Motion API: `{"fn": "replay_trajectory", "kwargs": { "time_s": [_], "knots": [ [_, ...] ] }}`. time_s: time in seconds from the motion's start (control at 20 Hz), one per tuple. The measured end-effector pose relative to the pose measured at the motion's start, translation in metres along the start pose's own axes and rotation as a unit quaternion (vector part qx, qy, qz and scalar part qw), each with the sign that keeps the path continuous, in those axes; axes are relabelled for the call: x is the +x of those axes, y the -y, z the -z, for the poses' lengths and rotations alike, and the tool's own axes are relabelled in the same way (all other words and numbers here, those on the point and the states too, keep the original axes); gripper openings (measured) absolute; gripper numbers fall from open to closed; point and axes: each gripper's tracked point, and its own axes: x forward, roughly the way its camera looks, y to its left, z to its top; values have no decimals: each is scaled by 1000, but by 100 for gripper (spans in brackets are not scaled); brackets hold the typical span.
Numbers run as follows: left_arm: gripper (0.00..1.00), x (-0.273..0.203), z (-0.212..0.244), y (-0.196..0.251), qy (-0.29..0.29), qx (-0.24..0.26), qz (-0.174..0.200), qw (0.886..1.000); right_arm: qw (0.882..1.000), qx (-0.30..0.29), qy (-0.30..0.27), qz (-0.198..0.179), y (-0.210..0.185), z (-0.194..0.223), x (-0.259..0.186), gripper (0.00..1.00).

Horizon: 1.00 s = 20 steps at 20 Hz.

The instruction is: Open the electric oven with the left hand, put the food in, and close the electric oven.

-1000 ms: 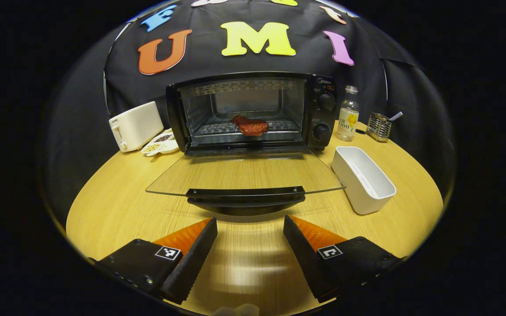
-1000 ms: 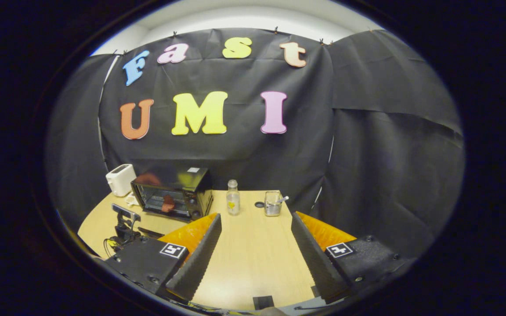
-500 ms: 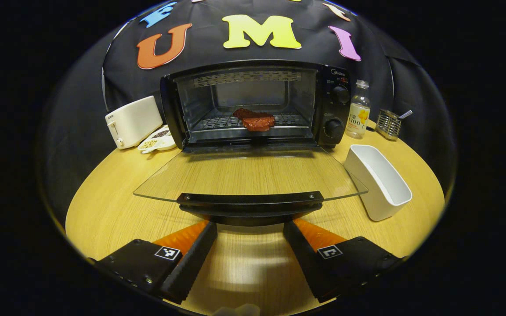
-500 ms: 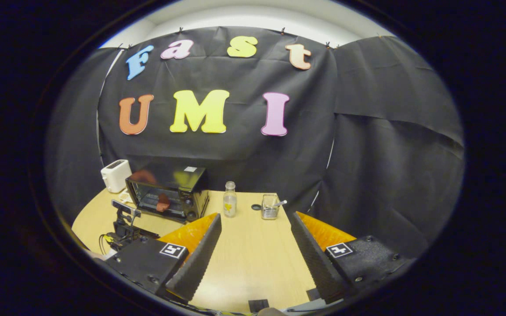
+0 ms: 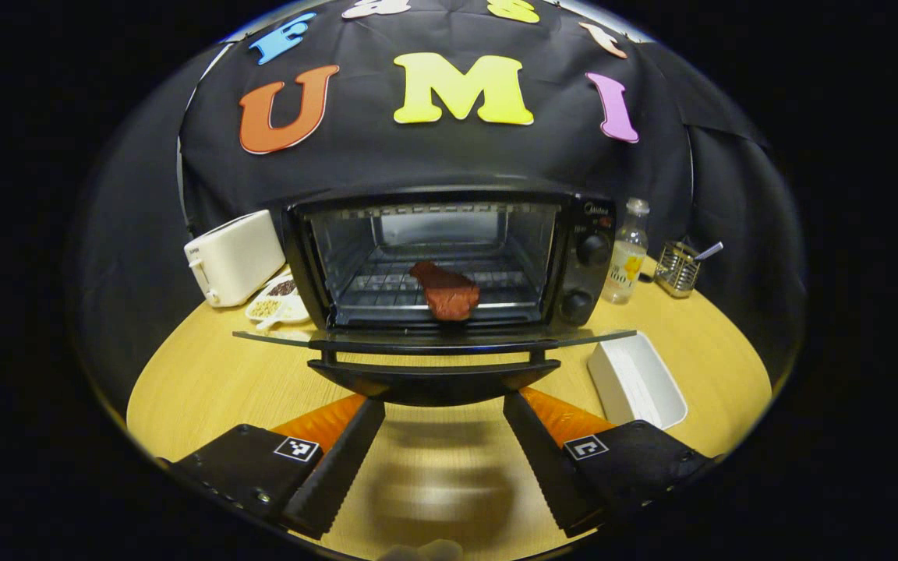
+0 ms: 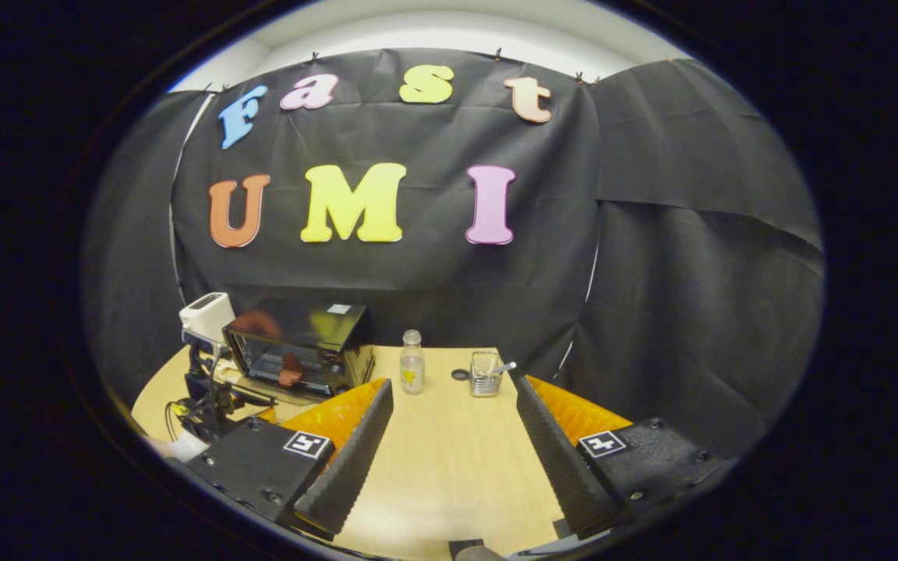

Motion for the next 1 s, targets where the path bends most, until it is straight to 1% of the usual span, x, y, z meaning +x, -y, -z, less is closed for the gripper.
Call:
{"fn": "replay_trajectory", "kwargs": {
  "time_s": [0.2,0.3,0.6,0.8,1.0],
  "knots": [
    [98,10,-47,0,33,-3,5,999,1000,22,-1,7,2,1,1,100],
    [98,13,-56,0,43,1,5,999,1000,23,-3,11,5,1,4,100],
    [98,9,-47,11,39,7,14,999,1000,21,-2,17,10,0,0,100],
    [98,-7,-44,20,47,17,17,999,999,35,5,4,6,-4,-6,100],
    [98,-30,-45,30,59,11,17,998,1000,18,17,5,16,-7,-26,100]
  ]
}}
